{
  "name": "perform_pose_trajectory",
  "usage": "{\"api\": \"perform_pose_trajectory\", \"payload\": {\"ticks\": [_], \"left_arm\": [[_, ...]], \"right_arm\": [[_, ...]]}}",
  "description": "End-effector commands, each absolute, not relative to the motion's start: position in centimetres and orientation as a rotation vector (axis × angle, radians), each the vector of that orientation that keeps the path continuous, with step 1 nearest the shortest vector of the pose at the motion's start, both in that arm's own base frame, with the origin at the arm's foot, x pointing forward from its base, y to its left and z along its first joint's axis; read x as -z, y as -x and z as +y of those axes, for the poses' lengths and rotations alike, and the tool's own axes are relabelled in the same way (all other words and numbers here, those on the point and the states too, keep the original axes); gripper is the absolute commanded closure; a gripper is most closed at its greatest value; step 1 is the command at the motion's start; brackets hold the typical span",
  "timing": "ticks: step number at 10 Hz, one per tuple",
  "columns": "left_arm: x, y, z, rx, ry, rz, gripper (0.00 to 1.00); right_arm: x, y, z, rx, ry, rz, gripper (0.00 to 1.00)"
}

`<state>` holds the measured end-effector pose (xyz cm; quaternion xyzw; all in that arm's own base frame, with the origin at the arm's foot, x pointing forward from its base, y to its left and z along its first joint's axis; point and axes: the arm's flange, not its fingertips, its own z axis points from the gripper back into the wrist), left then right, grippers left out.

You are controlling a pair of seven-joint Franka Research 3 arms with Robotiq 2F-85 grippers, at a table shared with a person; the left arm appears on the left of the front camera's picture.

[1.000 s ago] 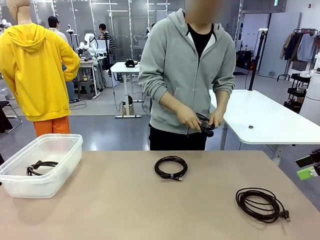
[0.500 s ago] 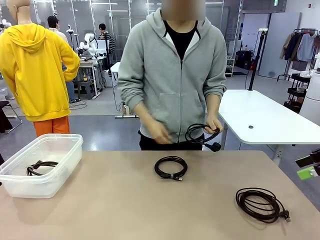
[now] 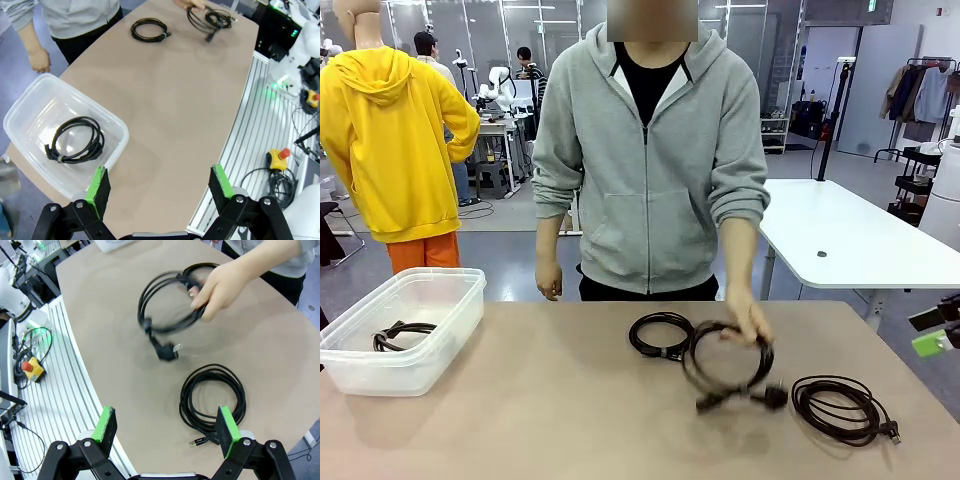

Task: Organize and store the cables.
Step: Place the Power Cable into the Organizing box.

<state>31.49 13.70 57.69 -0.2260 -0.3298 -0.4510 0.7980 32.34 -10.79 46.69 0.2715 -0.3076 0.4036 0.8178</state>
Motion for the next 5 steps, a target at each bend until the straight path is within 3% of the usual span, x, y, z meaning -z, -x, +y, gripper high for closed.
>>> {"api": "perform_pose_trajectory", "payload": {"ticks": [1, 5], "left_arm": [[-57.6, -31.3, 13.8, 0.974, 0.503, -0.715, 0.00], [-57.6, -31.3, 13.8, 0.974, 0.503, -0.715, 0.00]], "right_arm": [[-49.1, -32.8, -8.0, -0.872, -0.499, -0.559, 0.00], [-49.7, -34.6, -0.2, -1.090, -0.386, -0.320, 0.00]]}}
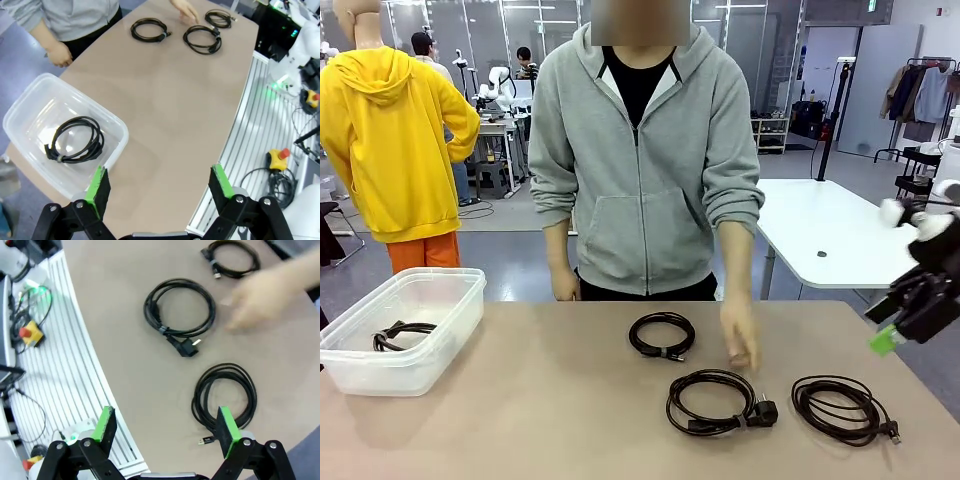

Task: Organize and store the cables.
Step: Place the Power Cable into the Organizing box.

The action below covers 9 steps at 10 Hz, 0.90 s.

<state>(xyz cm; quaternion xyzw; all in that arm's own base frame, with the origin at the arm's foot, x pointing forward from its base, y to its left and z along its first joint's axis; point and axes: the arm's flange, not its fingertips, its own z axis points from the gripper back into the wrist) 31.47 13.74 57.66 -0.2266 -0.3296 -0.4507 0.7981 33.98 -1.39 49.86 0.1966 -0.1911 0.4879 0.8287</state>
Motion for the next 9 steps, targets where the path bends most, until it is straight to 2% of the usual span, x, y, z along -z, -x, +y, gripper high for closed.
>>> {"api": "perform_pose_trajectory", "payload": {"ticks": [1, 4, 6, 9], "left_arm": [[-57.6, -31.3, 13.8, 0.974, 0.503, -0.715, 0.00], [-57.6, -31.3, 13.8, 0.974, 0.503, -0.715, 0.00], [-57.6, -31.3, 13.8, 0.974, 0.503, -0.715, 0.00], [-57.6, -31.3, 13.8, 0.974, 0.503, -0.715, 0.00]], "right_arm": [[-48.6, -35.1, 1.9, -1.158, -0.371, -0.258, 0.00], [-44.1, -37.0, 8.4, -1.298, -0.342, -0.170, 0.00], [-41.1, -37.4, 12.6, -1.325, -0.204, -0.194, 0.00], [-37.8, -38.4, 16.1, -1.380, -0.109, -0.184, 0.00]]}}
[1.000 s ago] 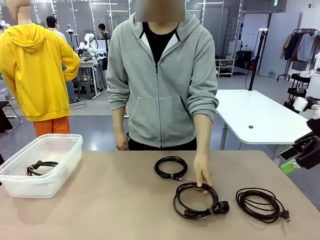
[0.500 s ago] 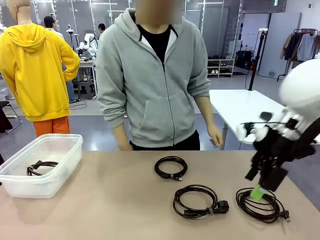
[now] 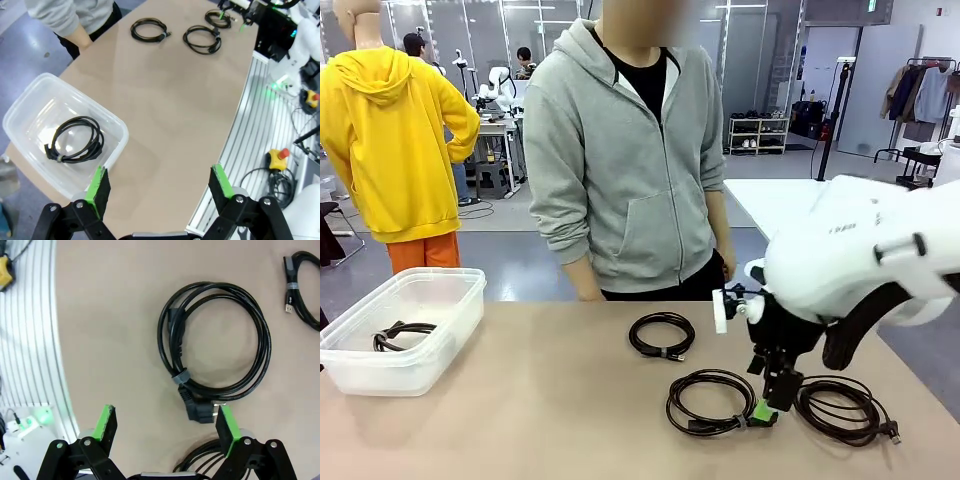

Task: Organize and store the cables.
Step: Place the Power Cable into the Organizing box.

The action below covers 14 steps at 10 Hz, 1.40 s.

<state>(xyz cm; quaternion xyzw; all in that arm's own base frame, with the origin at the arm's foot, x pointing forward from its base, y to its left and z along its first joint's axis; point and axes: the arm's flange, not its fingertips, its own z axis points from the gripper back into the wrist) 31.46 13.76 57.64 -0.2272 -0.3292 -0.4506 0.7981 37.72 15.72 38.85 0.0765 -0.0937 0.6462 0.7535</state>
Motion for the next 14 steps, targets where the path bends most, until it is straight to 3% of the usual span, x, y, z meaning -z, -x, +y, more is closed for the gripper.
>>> {"api": "perform_pose_trajectory", "payload": {"ticks": [1, 9, 10, 11, 12, 14], "left_arm": [[-57.6, -31.3, 13.8, 0.974, 0.503, -0.715, 0.00], [-57.6, -31.3, 13.8, 0.974, 0.503, -0.715, 0.00], [-57.6, -31.3, 13.8, 0.974, 0.503, -0.715, 0.00], [-57.6, -31.3, 13.8, 0.974, 0.503, -0.715, 0.00], [-57.6, -31.3, 13.8, 0.974, 0.503, -0.715, 0.00], [-57.6, -31.3, 13.8, 0.974, 0.503, -0.715, 0.00]], "right_arm": [[-37.1, -38.8, 16.8, -1.395, -0.104, -0.173, 0.00], [-31.1, -41.5, 19.6, -1.497, -0.079, -0.037, 0.00], [-30.7, -41.3, 19.6, -1.517, -0.074, -0.028, 0.45], [-30.4, -41.3, 19.7, -1.524, -0.065, -0.017, 0.60], [-30.3, -41.1, 19.7, -1.524, -0.067, -0.013, 1.00], [-30.2, -41.1, 19.5, -1.518, -0.068, -0.008, 1.00]]}}
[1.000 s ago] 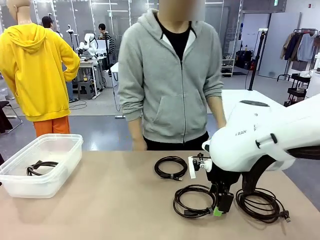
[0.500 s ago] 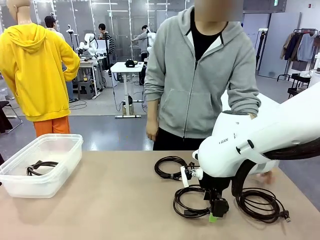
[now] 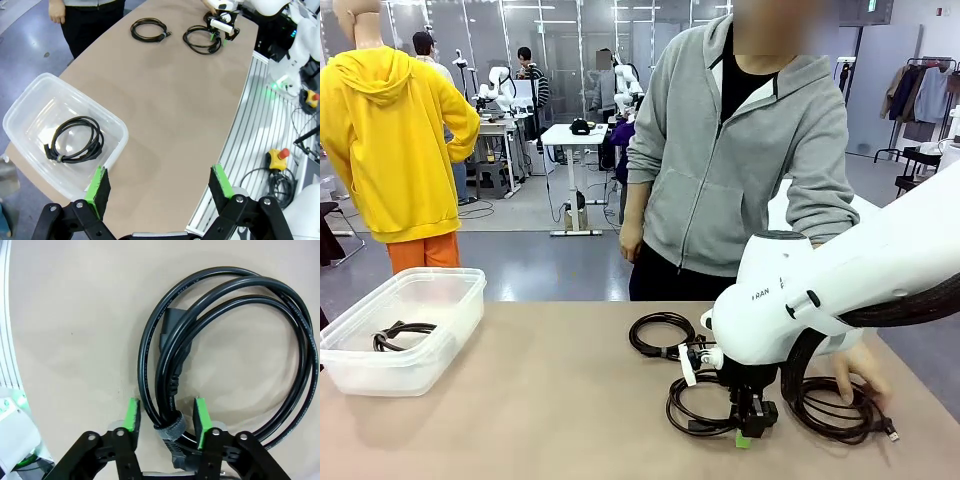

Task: Organize and store the cables.
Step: Place the Power Cable into the Organizing box.

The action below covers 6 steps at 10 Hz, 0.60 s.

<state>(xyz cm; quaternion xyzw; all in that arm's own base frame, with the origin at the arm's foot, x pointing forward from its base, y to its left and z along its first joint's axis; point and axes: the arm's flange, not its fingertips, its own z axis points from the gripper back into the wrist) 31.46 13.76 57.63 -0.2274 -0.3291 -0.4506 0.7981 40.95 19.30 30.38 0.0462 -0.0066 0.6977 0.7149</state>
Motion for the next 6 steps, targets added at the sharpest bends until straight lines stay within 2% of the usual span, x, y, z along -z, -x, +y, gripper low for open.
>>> {"api": "perform_pose_trajectory", "payload": {"ticks": [1, 2, 3, 6], "left_arm": [[-57.6, -31.3, 13.8, 0.974, 0.503, -0.715, 0.00], [-57.6, -31.3, 13.8, 0.974, 0.503, -0.715, 0.00], [-57.6, -31.3, 13.8, 0.974, 0.503, -0.715, 0.00], [-57.6, -31.3, 13.8, 0.974, 0.503, -0.715, 0.00]], "right_arm": [[-30.4, -41.1, 19.4, -1.512, -0.075, -0.016, 0.87], [-30.6, -41.1, 19.2, -1.508, -0.075, -0.020, 0.97], [-30.8, -41.1, 19.1, -1.508, -0.071, -0.018, 1.00], [-33.2, -41.3, 19.3, -1.480, -0.070, -0.046, 1.00]]}}
